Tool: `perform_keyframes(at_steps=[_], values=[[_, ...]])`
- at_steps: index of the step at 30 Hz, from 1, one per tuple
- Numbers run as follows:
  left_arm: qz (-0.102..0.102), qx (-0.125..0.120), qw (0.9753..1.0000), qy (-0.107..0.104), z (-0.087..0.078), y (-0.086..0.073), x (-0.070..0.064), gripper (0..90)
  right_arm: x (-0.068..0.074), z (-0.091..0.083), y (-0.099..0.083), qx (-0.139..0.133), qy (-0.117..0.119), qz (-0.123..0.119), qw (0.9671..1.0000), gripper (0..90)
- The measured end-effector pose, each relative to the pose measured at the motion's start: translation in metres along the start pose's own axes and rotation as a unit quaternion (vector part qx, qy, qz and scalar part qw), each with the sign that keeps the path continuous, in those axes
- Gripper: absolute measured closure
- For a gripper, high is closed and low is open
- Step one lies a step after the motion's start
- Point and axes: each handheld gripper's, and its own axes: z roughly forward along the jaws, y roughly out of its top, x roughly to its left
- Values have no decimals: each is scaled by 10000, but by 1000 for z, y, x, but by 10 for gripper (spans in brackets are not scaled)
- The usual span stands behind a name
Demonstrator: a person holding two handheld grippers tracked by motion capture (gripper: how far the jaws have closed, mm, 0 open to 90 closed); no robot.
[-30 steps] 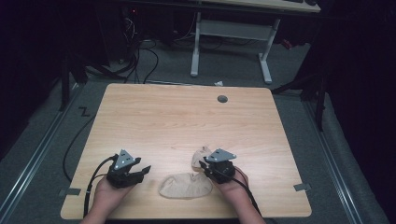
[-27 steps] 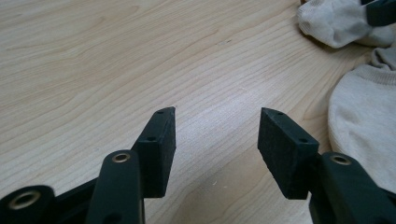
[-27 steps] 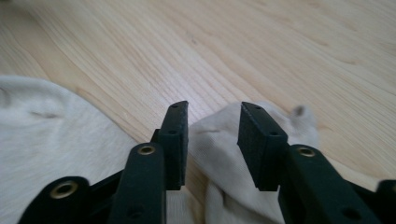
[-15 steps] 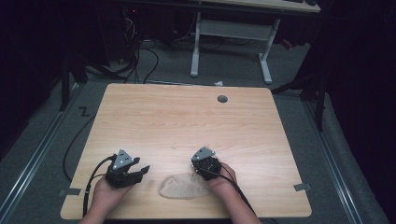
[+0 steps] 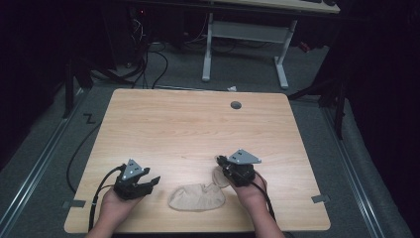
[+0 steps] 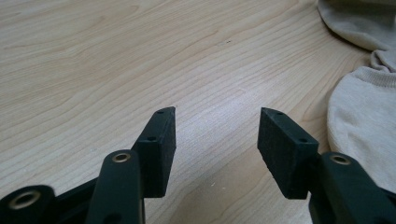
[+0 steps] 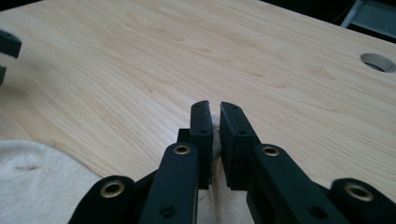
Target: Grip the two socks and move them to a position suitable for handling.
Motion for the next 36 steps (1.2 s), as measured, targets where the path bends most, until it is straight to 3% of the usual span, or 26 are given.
perform_keyframes(at_steps=[11,17,22,36], values=[[18,15,10000,-5,0,0,1,473,-37,-7,-18,3,-356,578,9977,833],[17,8,10000,2,-2,0,1,472,-48,-8,-27,148,-630,629,9959,830],[23,-12,10000,-29,-2,0,1,474,-53,-10,-36,345,-864,460,9946,830],[20,-3,10000,-27,-3,0,1,480,-67,-17,-53,640,-1047,523,9911,816]])
